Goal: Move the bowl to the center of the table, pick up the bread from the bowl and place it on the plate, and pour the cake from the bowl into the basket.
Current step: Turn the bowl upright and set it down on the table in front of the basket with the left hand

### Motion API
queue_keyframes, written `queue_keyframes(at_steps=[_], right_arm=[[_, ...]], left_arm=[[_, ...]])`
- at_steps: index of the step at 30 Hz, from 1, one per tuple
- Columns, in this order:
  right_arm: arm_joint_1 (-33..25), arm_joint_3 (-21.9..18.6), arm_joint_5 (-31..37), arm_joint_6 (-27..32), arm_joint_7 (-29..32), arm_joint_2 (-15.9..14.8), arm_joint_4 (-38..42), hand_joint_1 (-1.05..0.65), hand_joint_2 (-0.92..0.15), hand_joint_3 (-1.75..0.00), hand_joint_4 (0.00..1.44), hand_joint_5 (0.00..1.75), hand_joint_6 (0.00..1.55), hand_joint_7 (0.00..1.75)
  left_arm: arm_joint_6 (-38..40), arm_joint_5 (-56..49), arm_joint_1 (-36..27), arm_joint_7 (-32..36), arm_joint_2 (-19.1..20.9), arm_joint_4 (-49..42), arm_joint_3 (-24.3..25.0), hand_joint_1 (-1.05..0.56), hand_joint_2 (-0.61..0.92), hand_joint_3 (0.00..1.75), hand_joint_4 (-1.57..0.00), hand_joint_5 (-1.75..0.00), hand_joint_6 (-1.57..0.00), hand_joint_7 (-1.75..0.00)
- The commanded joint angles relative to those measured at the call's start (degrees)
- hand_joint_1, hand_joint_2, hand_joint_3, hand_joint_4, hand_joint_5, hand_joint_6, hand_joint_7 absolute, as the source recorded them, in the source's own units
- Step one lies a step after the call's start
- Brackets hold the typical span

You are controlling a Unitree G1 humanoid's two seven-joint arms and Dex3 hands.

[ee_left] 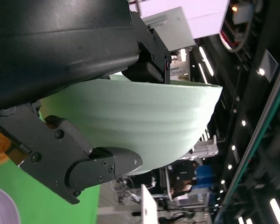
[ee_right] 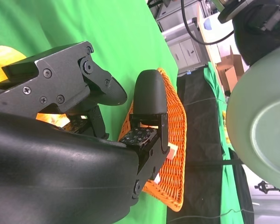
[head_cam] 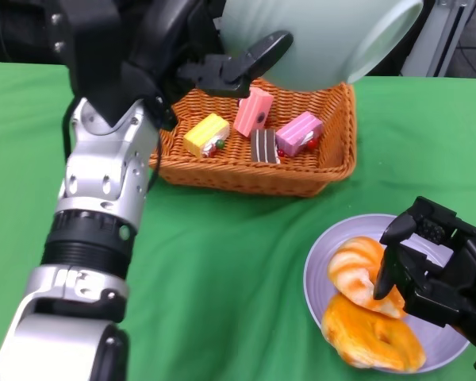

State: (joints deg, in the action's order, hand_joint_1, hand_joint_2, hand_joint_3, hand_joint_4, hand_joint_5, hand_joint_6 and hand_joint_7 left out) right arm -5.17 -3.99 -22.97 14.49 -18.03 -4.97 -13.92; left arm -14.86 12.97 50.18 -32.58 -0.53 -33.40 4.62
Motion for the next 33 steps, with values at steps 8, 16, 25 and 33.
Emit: queue_keyframes(at_steps=[8, 16, 25, 33], right_arm=[[0.4, -1.4, -0.9, 0.9, 0.8, -0.8, -1.2, -0.04, -0.69, -1.04, 0.67, 1.75, 0.58, 1.46], [1.2, -1.8, -0.8, 1.6, 0.6, -1.1, -0.6, -0.04, -0.71, -0.99, 0.66, 1.75, 0.61, 1.42], [1.6, -2.6, -1.5, 1.5, 1.2, -0.2, -1.0, -0.02, -0.73, -0.98, 0.67, 1.75, 0.61, 1.42], [2.1, -4.0, -2.6, 0.8, 1.7, -0.4, -1.1, -0.02, -0.72, -0.98, 0.67, 1.75, 0.61, 1.42]], left_arm=[[-31.1, -10.4, -8.2, -2.7, 11.6, -2.4, -3.1, -0.3, 0.87, 0.61, -0.8, -1.75, -0.72, -1.47], [-47.6, -17.2, -12.3, 4.7, 16.0, -4.8, -2.4, -0.2, 0.49, 1.22, -0.73, -1.75, -0.68, -1.55], [-67.7, -30.2, -18.7, 14.9, 21.1, -7.8, 0.7, -0.23, 0.64, 0.9, -0.77, -1.69, -0.78, -1.32], [-73.4, -34.5, -20.9, 19.1, 22.9, -10.6, 3.4, -0.2, 0.61, 0.93, -0.8, -1.71, -0.8, -1.3]])
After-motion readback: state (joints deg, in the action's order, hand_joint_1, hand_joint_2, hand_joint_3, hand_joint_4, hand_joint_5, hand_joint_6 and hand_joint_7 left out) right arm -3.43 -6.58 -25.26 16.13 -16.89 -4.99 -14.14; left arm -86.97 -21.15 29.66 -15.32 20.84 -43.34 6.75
